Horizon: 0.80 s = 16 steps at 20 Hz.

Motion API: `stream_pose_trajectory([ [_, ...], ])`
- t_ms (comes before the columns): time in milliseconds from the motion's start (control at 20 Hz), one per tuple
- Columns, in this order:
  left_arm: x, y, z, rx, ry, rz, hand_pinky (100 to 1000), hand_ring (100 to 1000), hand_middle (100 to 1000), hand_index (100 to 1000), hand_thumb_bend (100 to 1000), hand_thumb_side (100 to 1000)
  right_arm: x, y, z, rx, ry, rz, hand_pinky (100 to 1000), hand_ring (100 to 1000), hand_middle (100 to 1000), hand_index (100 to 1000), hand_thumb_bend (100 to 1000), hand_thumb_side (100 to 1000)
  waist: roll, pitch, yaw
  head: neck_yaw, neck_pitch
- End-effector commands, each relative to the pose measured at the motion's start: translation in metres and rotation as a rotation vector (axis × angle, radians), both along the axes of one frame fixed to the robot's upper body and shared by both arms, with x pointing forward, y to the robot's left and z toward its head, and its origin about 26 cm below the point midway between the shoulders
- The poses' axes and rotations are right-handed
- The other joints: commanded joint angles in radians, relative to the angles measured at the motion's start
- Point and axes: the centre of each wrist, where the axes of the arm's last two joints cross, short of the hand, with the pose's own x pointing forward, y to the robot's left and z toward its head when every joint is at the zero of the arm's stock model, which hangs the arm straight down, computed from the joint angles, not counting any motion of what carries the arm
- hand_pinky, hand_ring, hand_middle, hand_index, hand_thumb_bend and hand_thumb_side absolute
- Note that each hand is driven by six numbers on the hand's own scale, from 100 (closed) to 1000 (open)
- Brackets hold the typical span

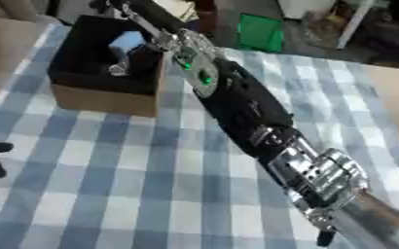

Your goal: Pick up objects on the table and place them in the box.

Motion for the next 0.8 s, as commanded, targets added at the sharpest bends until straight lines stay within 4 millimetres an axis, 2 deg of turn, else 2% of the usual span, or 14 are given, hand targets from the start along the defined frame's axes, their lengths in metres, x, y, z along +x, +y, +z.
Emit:
stream_pose_trajectory([
  [50, -0.002, -0.002, 0.009, -0.003, -0.031, -0.011, 863, 533, 489, 423, 225, 750, -0.002, -0.003, 0.013, -0.011, -0.028, 0.004, 761, 961, 769, 893, 678, 265, 0.009, -0.016, -0.005, 0.003, -0.010],
  [350, -0.002, 0.001, 0.005, -0.003, -0.018, 0.003, 863, 533, 489, 423, 223, 754, -0.009, -0.008, 0.023, 0.039, -0.027, 0.025, 745, 966, 742, 889, 656, 220, 0.018, -0.025, -0.033, 0.017, -0.002],
  [600, -0.003, 0.005, 0.000, -0.004, -0.005, 0.024, 862, 534, 489, 424, 224, 753, -0.021, -0.023, 0.034, 0.152, 0.046, 0.064, 732, 972, 705, 886, 578, 195, 0.029, -0.037, -0.067, 0.030, 0.012],
  [650, -0.003, 0.006, -0.001, -0.004, -0.002, 0.030, 863, 534, 490, 425, 223, 756, -0.025, -0.027, 0.037, 0.174, 0.061, 0.065, 727, 973, 697, 886, 520, 207, 0.032, -0.039, -0.075, 0.034, 0.016],
  [700, -0.003, 0.007, -0.003, -0.004, 0.003, 0.038, 863, 534, 490, 425, 223, 759, -0.029, -0.031, 0.039, 0.205, 0.075, 0.072, 720, 970, 681, 883, 417, 253, 0.035, -0.041, -0.085, 0.039, 0.019],
  [750, -0.003, 0.009, -0.005, -0.004, 0.008, 0.047, 863, 535, 490, 426, 222, 762, -0.034, -0.035, 0.041, 0.241, 0.095, 0.081, 716, 971, 678, 885, 361, 278, 0.038, -0.043, -0.097, 0.045, 0.022],
  [800, -0.003, 0.010, -0.006, -0.004, 0.011, 0.054, 863, 535, 490, 426, 222, 762, -0.039, -0.039, 0.044, 0.271, 0.112, 0.090, 715, 971, 678, 885, 352, 283, 0.041, -0.044, -0.107, 0.049, 0.025],
])
